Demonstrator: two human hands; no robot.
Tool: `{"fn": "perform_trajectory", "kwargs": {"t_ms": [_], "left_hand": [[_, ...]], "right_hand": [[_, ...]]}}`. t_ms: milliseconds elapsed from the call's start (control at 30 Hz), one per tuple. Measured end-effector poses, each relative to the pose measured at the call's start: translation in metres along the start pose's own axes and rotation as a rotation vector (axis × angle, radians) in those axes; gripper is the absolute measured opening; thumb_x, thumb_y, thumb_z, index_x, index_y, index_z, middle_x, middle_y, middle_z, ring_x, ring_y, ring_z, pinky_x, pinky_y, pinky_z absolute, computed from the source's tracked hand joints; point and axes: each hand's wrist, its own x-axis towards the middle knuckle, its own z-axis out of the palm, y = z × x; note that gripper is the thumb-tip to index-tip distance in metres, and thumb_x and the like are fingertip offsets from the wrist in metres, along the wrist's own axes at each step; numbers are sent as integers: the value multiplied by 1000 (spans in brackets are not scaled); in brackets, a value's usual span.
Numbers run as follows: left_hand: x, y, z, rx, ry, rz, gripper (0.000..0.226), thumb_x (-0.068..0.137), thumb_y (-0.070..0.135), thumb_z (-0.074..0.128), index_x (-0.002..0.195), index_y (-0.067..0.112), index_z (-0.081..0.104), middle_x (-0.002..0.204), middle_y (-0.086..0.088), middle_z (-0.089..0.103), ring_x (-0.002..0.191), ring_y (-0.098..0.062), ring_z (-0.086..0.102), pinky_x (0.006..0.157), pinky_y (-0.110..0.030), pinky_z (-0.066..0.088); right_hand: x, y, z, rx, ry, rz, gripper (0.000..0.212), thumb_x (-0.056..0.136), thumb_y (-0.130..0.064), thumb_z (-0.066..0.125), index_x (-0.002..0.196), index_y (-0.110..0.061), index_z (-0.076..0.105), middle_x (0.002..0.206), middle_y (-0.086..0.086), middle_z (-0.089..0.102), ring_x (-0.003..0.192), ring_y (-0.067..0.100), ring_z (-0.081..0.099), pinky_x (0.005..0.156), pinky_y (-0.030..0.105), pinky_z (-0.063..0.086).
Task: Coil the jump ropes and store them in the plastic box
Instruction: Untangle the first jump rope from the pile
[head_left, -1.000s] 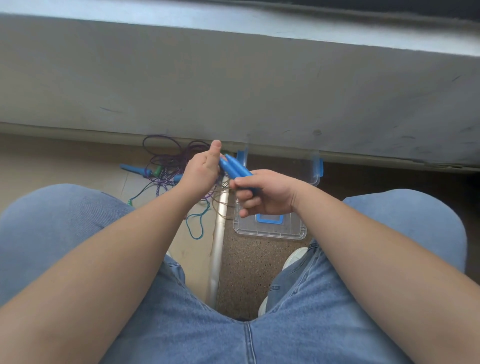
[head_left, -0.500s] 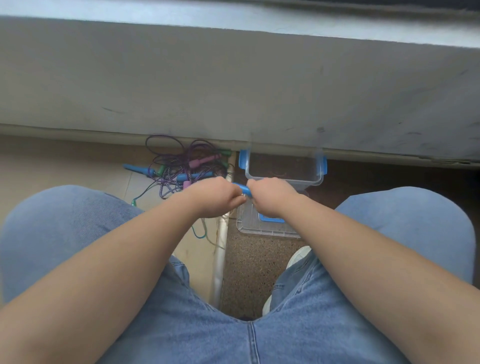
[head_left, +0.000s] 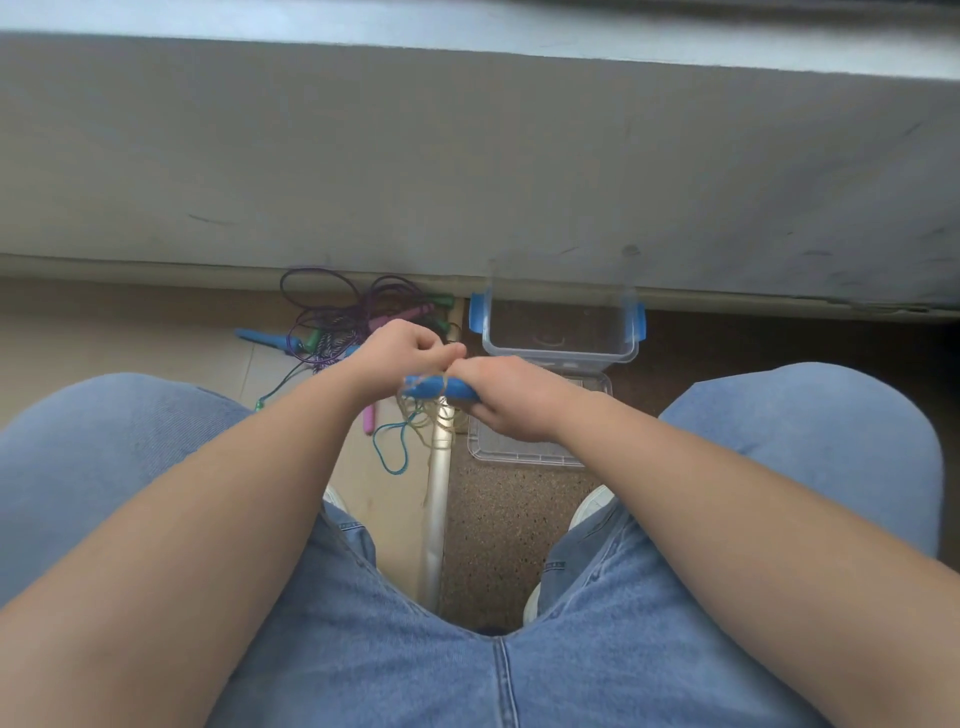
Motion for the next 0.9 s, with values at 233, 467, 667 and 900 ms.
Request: {"fn": "perform_trajectory", "kwargs": {"t_ms": [233,467,667,900], "left_hand": [[0,2,12,-67,140,-84,36,81,47,42,60,18,50,56,2,47,57,-21,39,59,-33,33],[-13,8,22,459,-79,177,32,95,43,38,72,28,55,65,10,54,67,-19,57,66,-35,42],[-11,17,0,852,61,477,41,88,67,52,86,31,72,71,11,57,68,-13,53,56,-28,45],[-5,9,-13,127,-58,46,61,95,52,57,62,1,53,51,0,39,46,-12,31,52,-29,30]], "right_hand": [[8,2,3,223,285,310,11,101,-23,51,106,-13,53,93,10,65,84,32,60,73,42,49],[14,24,3,-1,83,568,12,102,-28,49,99,-16,46,97,8,57,82,30,52,69,36,39],[10,19,17,-279,-150,386,9,99,-14,50,107,-17,52,90,3,59,78,27,57,65,37,45],[1,3,-7,37,-29,100,11,96,-24,60,86,-18,58,81,2,64,74,19,55,64,31,36]]}}
